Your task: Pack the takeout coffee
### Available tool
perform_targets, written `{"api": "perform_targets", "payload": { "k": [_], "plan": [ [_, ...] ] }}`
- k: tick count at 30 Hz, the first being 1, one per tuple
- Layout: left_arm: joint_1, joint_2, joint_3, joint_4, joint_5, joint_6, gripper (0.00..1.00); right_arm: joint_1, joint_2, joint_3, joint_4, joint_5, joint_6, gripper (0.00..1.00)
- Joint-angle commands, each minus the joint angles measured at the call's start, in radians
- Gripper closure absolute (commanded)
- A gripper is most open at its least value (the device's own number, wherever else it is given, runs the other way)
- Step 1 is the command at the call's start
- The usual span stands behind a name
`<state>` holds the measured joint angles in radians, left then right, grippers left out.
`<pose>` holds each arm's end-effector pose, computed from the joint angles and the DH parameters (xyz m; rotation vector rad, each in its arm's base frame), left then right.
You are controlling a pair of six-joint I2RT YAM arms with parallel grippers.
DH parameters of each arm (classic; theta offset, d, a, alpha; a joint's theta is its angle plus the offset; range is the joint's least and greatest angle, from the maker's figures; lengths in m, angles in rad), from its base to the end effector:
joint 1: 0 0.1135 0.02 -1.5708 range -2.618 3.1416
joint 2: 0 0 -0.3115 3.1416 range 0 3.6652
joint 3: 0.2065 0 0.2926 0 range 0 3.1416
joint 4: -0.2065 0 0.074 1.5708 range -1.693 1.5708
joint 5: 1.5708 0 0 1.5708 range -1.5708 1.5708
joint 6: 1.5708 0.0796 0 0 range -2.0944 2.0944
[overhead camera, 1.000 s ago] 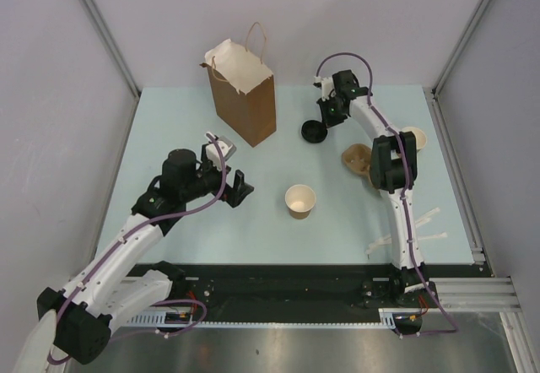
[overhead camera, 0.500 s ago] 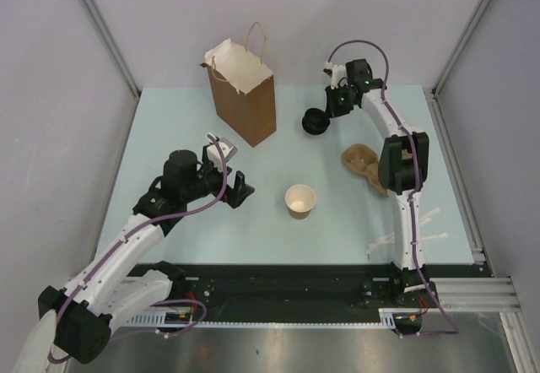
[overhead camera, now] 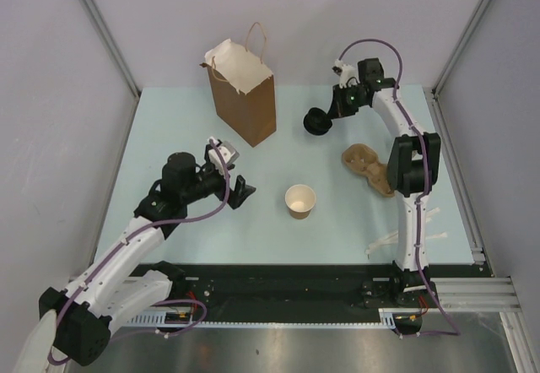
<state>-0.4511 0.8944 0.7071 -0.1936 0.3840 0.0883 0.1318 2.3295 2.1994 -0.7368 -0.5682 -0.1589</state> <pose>0.2163 -0.1379 0.3071 0.7689 1.8161 -0.6126 0.6064 0.1236 0.2543 -0.5901 2.2903 0.6749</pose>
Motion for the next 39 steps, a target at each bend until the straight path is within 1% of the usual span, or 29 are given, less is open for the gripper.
{"api": "perform_targets", "payload": {
  "k": [1,2,3,4,5,6,8,9,10,11,12,13,14,15,16,19,21,26,29,33,39],
  "plan": [
    [0.003,-0.008,-0.015,0.155,0.107,0.230,0.01,0.040,-0.085,-0.090,-0.020,-0.022,-0.048,1.00],
    [0.005,0.020,-0.009,0.181,0.168,0.282,0.02,0.043,-0.100,-0.108,-0.010,0.010,-0.051,1.00],
    [0.000,0.038,-0.003,0.190,0.196,0.383,0.03,0.051,-0.105,-0.124,0.008,0.025,-0.057,1.00],
    [-0.007,0.060,0.009,0.221,0.213,0.434,0.07,0.055,-0.107,-0.142,0.013,0.039,-0.070,1.00],
    [-0.018,0.107,0.014,0.238,0.213,0.486,0.09,0.060,-0.110,-0.144,0.014,0.068,-0.071,1.00],
    [-0.038,0.132,0.020,0.278,0.217,0.595,0.10,0.065,-0.110,-0.145,0.016,0.080,-0.073,1.00],
    [-0.047,0.211,0.032,0.339,0.251,0.700,0.14,0.068,-0.107,-0.142,0.019,0.115,-0.064,1.00],
    [-0.055,0.245,0.063,0.345,0.269,0.802,0.15,0.066,-0.107,-0.139,0.019,0.123,-0.059,1.00],
    [-0.057,0.280,0.087,0.345,0.285,0.853,0.18,0.068,-0.105,-0.136,0.016,0.126,-0.059,1.00],
    [-0.058,0.357,0.112,0.350,0.297,0.893,0.19,0.068,-0.107,-0.132,0.014,0.137,-0.054,1.00],
    [-0.058,0.398,0.171,0.353,0.324,0.951,0.21,0.068,-0.108,-0.132,0.010,0.143,-0.051,1.00],
    [-0.058,0.438,0.207,0.353,0.337,0.975,0.25,0.069,-0.110,-0.130,0.007,0.148,-0.048,1.00],
    [-0.058,0.519,0.241,0.338,0.352,0.999,0.27,0.072,-0.113,-0.130,0.004,0.160,-0.047,1.00],
    [-0.060,0.555,0.302,0.333,0.377,1.054,0.29,0.074,-0.114,-0.130,-0.004,0.165,-0.047,1.00],
    [-0.060,0.614,0.324,0.339,0.392,1.076,0.32,0.075,-0.119,-0.132,-0.007,0.169,-0.045,1.00],
    [-0.073,0.685,0.374,0.408,0.417,1.145,0.38,0.078,-0.122,-0.127,-0.018,0.179,-0.037,1.00],
    [-0.084,0.753,0.423,0.390,0.424,1.220,0.40,0.077,-0.119,-0.119,-0.030,0.182,-0.033,1.00],
    [-0.098,0.899,0.514,0.359,0.394,1.303,0.45,0.077,-0.105,-0.092,-0.049,0.172,-0.022,1.00],
    [-0.106,0.960,0.538,0.388,0.366,1.353,0.48,0.077,-0.101,-0.081,-0.061,0.171,-0.022,1.00],
    [-0.107,1.023,0.595,0.350,0.351,1.369,0.50,0.078,-0.099,-0.078,-0.073,0.163,-0.019,1.00],
    [-0.110,1.063,0.594,0.413,0.346,1.349,0.50,0.078,-0.098,-0.082,-0.081,0.169,-0.018,1.00]
  ]
}}
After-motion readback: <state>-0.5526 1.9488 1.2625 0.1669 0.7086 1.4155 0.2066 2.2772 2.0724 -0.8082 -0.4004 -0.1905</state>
